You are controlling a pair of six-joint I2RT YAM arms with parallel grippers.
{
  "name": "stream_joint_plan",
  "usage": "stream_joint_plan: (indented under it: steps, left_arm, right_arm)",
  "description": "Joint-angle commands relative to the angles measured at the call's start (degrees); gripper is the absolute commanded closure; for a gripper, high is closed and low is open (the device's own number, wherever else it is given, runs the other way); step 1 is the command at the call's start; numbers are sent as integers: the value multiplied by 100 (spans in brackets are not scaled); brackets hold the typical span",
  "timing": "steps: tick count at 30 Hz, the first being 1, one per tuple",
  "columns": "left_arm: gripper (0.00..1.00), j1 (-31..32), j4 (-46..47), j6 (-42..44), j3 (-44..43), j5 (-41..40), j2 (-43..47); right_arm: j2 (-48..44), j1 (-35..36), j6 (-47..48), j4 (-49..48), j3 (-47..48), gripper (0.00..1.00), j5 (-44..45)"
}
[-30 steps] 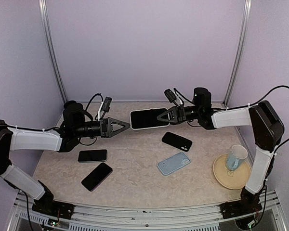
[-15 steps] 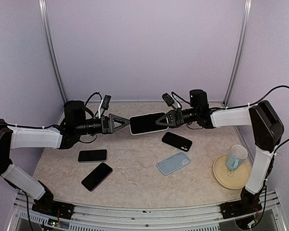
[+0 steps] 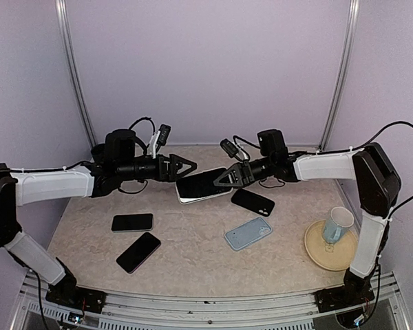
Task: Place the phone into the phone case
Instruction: Pass from the left arm to the right
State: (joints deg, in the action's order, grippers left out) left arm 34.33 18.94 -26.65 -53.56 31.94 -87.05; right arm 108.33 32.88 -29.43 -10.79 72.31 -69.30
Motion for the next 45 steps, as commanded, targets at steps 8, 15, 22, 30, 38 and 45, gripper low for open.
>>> stream_joint_plan:
  steps: [8, 15, 22, 30, 38, 45]
  left_arm:
    - [1, 1032, -1634, 2505, -433, -2567, 697]
    - [1, 1735, -1517, 3876, -211, -3530, 959]
    - [1, 2066, -1783, 4743, -334, -3878, 791]
    - [1, 2205, -1693, 5327, -266, -4101, 577]
    - [1, 2335, -1755, 5612, -342, -4148, 247]
    - [1, 2414, -1823, 5715, -411, -4109, -4]
  right_arm:
    - [137, 47, 467, 654, 392, 95, 43]
    - [130, 85, 524, 801, 426, 95, 91]
    - [145, 167, 670, 1042, 520, 95, 190]
    - [149, 236, 763, 1232, 566, 95, 258]
    - [135, 301, 774, 1275, 579, 95, 292]
    - [127, 341, 772, 1287, 575, 95, 319]
